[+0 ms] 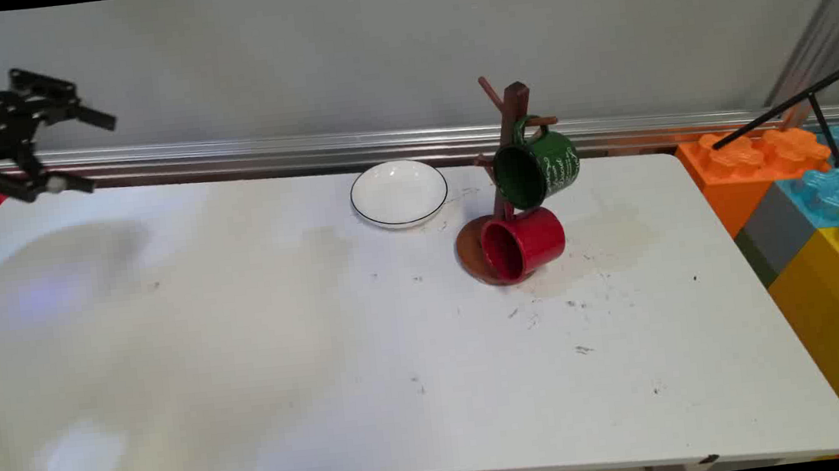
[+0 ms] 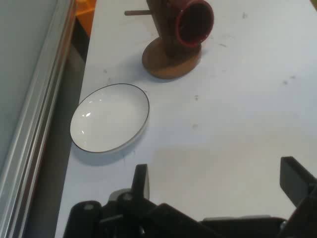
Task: Pick up the red mug from the rack
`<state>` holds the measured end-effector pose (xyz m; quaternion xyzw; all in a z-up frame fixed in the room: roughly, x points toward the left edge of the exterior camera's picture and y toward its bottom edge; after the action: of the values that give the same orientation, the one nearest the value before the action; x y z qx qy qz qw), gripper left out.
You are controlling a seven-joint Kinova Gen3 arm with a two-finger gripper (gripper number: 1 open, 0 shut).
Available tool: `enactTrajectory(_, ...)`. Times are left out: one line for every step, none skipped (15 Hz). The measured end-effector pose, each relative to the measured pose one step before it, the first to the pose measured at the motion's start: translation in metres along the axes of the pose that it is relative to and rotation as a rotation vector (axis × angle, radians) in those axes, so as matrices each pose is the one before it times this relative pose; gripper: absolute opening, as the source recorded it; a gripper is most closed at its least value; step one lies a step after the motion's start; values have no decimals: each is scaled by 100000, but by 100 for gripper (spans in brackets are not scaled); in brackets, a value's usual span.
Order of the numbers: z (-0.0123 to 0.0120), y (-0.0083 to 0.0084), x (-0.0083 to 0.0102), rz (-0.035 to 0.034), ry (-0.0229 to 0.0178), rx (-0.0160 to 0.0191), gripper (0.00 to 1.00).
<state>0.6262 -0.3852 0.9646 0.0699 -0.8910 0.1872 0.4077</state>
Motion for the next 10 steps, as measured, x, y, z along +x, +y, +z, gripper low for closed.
enactTrajectory(617, -344, 707, -1255, -466, 515, 100)
enactTrajectory(430, -194, 550, -800, -291, 211, 100)
enactTrajectory(659, -284, 797, -1340, -312, 232, 100)
enactTrajectory(442, -155, 557, -1114, -213, 10, 100)
enactTrajectory(665, -256, 854, -1660, -181, 70, 100)
enactTrajectory(942, -313, 1221, -2121, -77, -318, 100)
enactTrajectory(704, -176, 955, -1716, 135, -386, 100)
enactTrajectory(655, -130, 963, -1674, 205, -315, 100)
enactTrajectory(447, -14, 655, -1134, 59, -273, 100)
enactTrajectory(689, -54, 967, -1652, 95, -243, 100)
